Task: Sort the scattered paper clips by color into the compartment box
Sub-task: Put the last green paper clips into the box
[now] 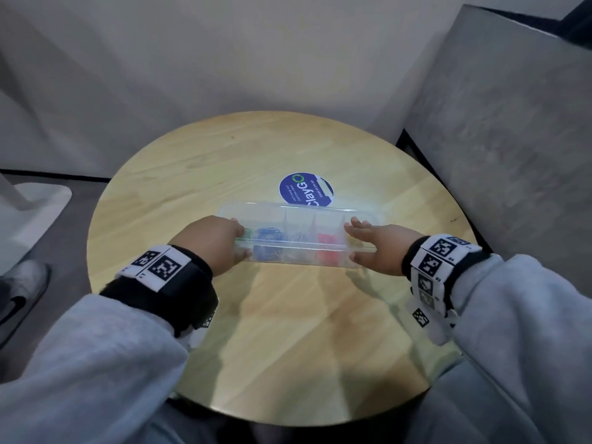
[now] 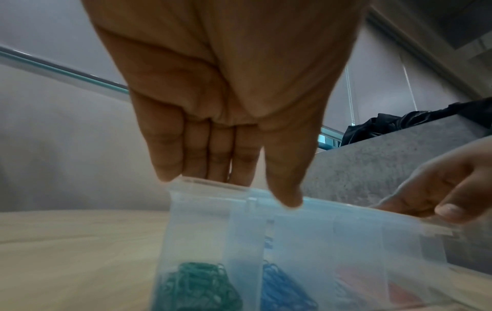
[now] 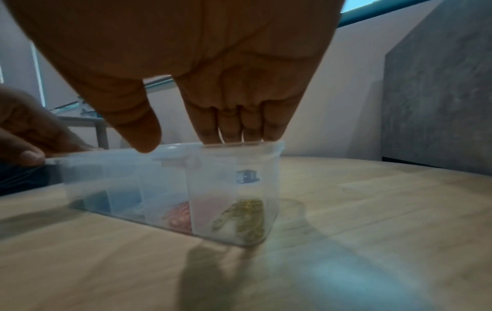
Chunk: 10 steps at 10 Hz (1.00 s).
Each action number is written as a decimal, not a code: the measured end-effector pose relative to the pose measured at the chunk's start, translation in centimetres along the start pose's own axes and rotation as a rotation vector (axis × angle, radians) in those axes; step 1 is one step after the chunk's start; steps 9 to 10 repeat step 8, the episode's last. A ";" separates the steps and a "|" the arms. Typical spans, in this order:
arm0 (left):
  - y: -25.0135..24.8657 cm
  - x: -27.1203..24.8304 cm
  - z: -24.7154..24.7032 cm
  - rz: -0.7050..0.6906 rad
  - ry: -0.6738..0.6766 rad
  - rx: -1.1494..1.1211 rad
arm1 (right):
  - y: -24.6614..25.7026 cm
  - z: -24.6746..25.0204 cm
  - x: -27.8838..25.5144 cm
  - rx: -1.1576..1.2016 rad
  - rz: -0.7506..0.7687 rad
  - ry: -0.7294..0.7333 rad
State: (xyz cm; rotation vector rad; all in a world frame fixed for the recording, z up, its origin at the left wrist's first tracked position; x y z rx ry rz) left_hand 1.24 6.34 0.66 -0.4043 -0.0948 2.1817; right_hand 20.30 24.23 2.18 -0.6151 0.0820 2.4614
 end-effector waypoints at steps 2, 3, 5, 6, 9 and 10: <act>-0.4 0.6 0.4 -0.010 0.009 0.132 | -0.4 0.7 0.4 -0.011 -0.001 0.006; -1.0 0.6 0.1 -0.048 -0.035 0.229 | -0.3 0.3 0.5 -0.017 -0.006 -0.015; -1.0 0.6 -0.7 -0.060 -0.074 0.241 | 0.1 -0.6 0.7 -0.045 0.006 -0.075; -1.0 0.5 -0.4 -0.040 -0.060 0.194 | 0.1 -0.6 0.7 -0.035 0.012 -0.076; -0.5 -0.4 1.8 0.034 0.044 0.051 | -0.2 0.1 0.0 0.001 0.039 -0.036; -0.5 -0.4 1.8 0.034 0.044 0.051 | -0.2 0.1 0.0 0.001 0.039 -0.036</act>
Point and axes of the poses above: each hand's wrist, its own x-axis towards the middle knuckle, its own z-axis out of the back of the hand, y = z × x, the point moved 1 cm from there along x, towards the middle knuckle, and after that the axes turned 6 degrees about -x, right-handed, at the moved point
